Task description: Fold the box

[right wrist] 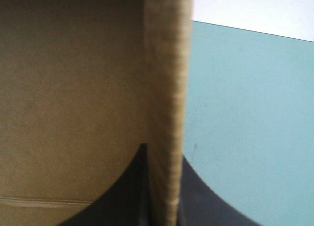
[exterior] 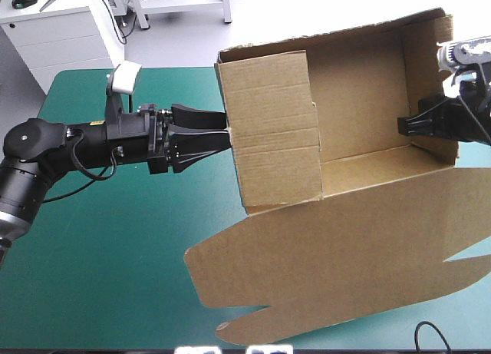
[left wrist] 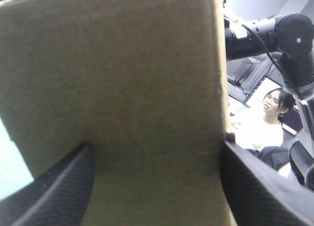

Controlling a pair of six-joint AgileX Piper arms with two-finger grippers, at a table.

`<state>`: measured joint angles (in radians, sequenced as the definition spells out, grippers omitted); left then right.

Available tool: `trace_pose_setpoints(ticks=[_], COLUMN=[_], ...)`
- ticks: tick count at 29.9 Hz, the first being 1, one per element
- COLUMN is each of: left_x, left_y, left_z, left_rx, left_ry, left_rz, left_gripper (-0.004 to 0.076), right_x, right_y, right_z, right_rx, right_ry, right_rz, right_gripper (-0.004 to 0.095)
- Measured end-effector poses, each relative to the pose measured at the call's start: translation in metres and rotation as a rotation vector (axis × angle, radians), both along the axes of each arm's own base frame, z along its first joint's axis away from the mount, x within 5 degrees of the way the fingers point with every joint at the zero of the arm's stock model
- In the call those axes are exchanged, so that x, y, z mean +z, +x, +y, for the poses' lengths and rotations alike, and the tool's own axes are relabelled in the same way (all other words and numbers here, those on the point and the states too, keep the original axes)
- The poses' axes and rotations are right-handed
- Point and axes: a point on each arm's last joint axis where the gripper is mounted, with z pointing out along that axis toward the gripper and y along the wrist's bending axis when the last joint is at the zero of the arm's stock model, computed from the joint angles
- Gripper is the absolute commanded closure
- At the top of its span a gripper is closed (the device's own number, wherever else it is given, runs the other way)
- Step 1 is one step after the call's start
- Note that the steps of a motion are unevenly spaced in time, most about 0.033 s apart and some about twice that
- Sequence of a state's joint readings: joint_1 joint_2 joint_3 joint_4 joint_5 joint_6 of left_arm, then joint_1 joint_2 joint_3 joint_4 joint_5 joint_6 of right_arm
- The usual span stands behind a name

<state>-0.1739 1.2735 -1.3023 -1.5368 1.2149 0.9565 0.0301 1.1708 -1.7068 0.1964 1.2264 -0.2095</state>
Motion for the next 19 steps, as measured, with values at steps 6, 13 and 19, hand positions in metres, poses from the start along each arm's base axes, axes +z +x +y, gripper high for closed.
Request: trace_pose_setpoints(ticks=[6, 13, 19], left_x=[0.002, 0.021, 0.034], left_y=[-0.002, -0.005, -0.004], left_z=[-0.003, -0.006, -0.022], left_rx=[-0.014, 0.047, 0.154], left_ry=[0.008, 0.121, 0.233], left_rz=[-0.011, -0.086, -0.117], left_gripper=[0.02, 0.02, 0.02], right_x=[0.0, 0.001, -0.002], right_y=[0.001, 0.002, 0.012], right_z=[-0.002, -0.002, -0.003], right_rx=[-0.02, -0.035, -0.053], right_ry=[-0.001, 0.005, 0.021], right_rz=[-0.006, -0.02, -0.006], right_gripper=[0.092, 0.0919, 0.0915])
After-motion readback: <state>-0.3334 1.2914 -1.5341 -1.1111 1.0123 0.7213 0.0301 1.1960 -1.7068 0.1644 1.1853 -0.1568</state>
